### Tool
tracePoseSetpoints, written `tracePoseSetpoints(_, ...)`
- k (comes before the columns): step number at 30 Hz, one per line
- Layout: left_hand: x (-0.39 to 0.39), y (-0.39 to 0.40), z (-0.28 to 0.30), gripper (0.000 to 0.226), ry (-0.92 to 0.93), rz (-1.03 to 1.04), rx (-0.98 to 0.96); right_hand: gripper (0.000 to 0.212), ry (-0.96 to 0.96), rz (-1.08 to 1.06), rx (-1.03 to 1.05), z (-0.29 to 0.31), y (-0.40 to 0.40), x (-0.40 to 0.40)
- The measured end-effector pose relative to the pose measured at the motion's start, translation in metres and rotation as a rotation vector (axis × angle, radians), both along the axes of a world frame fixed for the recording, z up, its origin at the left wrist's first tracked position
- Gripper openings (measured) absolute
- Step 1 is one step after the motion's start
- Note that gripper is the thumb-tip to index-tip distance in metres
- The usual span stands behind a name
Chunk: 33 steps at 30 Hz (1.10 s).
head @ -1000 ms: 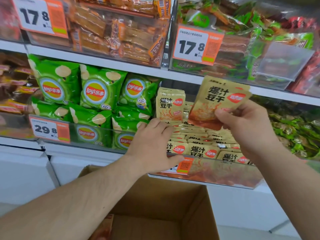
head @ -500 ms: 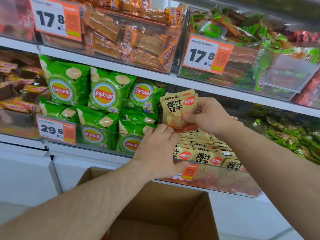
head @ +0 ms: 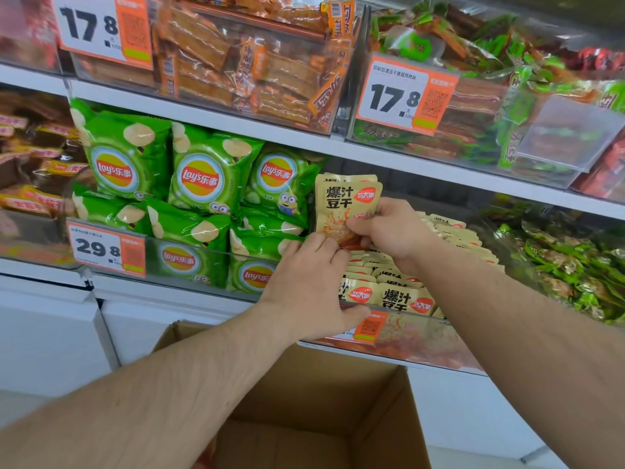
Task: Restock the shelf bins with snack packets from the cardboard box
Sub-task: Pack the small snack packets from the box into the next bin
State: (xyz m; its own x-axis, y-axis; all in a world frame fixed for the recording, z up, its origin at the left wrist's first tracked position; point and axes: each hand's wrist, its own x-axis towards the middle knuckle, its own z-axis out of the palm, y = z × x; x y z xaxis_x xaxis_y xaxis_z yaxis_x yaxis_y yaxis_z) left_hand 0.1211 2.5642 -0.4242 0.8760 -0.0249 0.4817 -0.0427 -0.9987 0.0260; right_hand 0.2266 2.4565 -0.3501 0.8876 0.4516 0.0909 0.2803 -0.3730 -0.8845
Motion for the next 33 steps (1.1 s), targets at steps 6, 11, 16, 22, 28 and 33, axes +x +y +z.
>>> tracePoseSetpoints(6,0.001,0.001,-0.002,0.087,-0.024,-0.002,0.015,0.013,-0.001,0.014,0.034,-0.003,-0.004,0.002)
tracePoseSetpoints(11,0.000,0.000,0.000,0.086,-0.009,0.005,0.023,0.012,0.037,0.020,-0.036,-0.008,-0.006,0.000)
tracePoseSetpoints(16,-0.001,0.000,0.003,0.091,0.024,0.013,0.032,0.011,0.074,-0.059,-0.061,-0.010,-0.006,0.000)
tracePoseSetpoints(22,-0.001,0.000,0.003,0.089,0.020,0.017,0.039,0.018,-0.037,-0.122,-0.194,-0.010,-0.004,-0.001)
tracePoseSetpoints(28,-0.001,0.000,0.002,0.088,-0.002,0.000,0.026,0.013,-0.113,-0.138,-0.318,-0.011,-0.002,-0.007)
tracePoseSetpoints(33,-0.002,0.000,0.002,0.088,0.004,-0.005,0.015,0.018,-0.086,-0.147,-0.334,-0.011,-0.001,-0.007)
